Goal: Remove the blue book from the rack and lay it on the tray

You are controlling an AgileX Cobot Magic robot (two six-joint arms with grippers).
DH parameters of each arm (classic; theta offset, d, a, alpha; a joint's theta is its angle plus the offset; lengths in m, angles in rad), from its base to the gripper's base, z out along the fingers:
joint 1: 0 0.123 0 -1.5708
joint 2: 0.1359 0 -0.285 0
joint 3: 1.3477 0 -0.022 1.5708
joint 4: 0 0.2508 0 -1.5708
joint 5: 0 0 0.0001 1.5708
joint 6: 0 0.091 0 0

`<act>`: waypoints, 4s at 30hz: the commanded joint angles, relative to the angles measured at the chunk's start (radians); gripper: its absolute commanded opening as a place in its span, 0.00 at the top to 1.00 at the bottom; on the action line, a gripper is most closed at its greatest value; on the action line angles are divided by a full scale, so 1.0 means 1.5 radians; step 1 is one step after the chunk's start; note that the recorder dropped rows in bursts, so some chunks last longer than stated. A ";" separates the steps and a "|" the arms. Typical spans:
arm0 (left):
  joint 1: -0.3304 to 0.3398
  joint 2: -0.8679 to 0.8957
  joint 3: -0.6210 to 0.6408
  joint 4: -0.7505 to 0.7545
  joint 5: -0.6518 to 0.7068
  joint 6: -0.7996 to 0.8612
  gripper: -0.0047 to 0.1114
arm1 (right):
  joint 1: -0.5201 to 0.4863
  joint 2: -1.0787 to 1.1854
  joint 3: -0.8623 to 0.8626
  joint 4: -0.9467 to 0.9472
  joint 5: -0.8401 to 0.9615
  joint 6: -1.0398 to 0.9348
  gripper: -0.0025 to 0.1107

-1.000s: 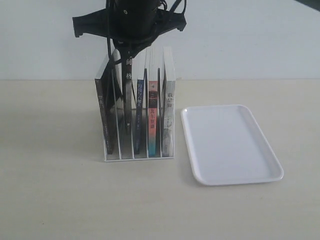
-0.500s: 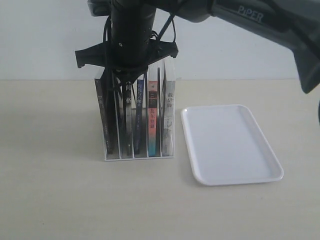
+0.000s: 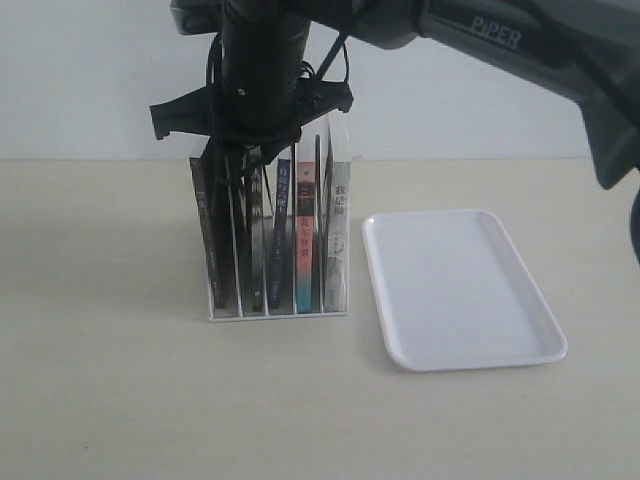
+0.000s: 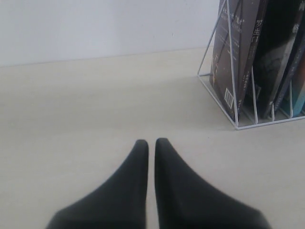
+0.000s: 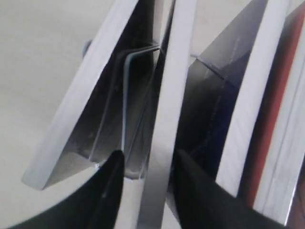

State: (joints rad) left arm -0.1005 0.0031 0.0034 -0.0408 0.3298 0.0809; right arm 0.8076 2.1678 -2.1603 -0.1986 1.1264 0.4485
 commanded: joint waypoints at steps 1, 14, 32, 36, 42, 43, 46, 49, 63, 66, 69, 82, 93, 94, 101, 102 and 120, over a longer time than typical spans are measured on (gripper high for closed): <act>0.000 -0.002 -0.002 0.001 -0.010 -0.005 0.92 | -0.001 -0.003 -0.002 -0.011 0.004 -0.008 0.48; 0.000 -0.002 -0.002 0.001 -0.010 -0.005 0.92 | -0.001 -0.080 -0.004 -0.013 0.039 -0.001 0.48; 0.000 -0.002 -0.002 0.001 -0.010 -0.005 0.92 | -0.001 -0.102 0.014 -0.086 0.063 -0.040 0.79; 0.000 -0.002 -0.002 0.001 -0.010 -0.005 0.92 | -0.007 -0.102 0.047 -0.087 0.063 -0.043 0.79; 0.000 -0.002 -0.002 0.001 -0.010 -0.005 0.92 | -0.008 -0.145 0.101 -0.091 0.063 -0.056 0.98; 0.000 -0.002 -0.002 0.001 -0.010 -0.005 0.92 | -0.008 -0.154 0.106 -0.099 0.063 -0.057 0.98; 0.000 -0.002 -0.002 0.001 -0.010 -0.005 0.92 | -0.016 -0.175 0.130 -0.130 0.063 -0.070 0.98; 0.000 -0.002 -0.002 0.001 -0.010 -0.005 0.92 | -0.071 -0.175 0.171 -0.048 0.063 -0.087 0.98; 0.000 -0.002 -0.002 0.001 -0.010 -0.005 0.92 | -0.126 -0.188 0.194 0.116 -0.104 -0.140 0.98; 0.000 -0.002 -0.002 0.001 -0.010 -0.005 0.92 | -0.126 -0.188 0.194 0.132 -0.126 -0.140 0.98; 0.000 -0.002 -0.002 0.001 -0.010 -0.005 0.92 | -0.126 -0.188 0.194 0.132 -0.133 -0.128 0.98; 0.000 -0.002 -0.002 0.001 -0.010 -0.005 0.92 | -0.126 -0.188 0.194 0.132 -0.133 -0.128 0.98; 0.000 -0.002 -0.002 0.001 -0.010 -0.005 0.92 | -0.126 -0.188 0.194 0.132 -0.133 -0.135 0.66; 0.000 -0.002 -0.002 0.001 -0.010 -0.005 0.92 | -0.126 -0.188 0.194 0.137 -0.133 -0.135 0.62; 0.000 -0.002 -0.002 0.001 -0.010 -0.005 0.92 | -0.126 -0.185 0.194 0.155 -0.154 -0.130 0.61; 0.000 -0.002 -0.002 0.001 -0.010 -0.005 0.92 | -0.126 -0.180 0.191 0.166 -0.154 -0.130 0.61; 0.000 -0.002 -0.002 0.001 -0.010 -0.005 0.92 | -0.133 -0.112 0.143 0.188 -0.118 -0.129 0.61</act>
State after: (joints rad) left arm -0.1005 0.0031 0.0034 -0.0408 0.3298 0.0809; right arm 0.6166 1.9917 -1.9407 0.0853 0.9382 0.2552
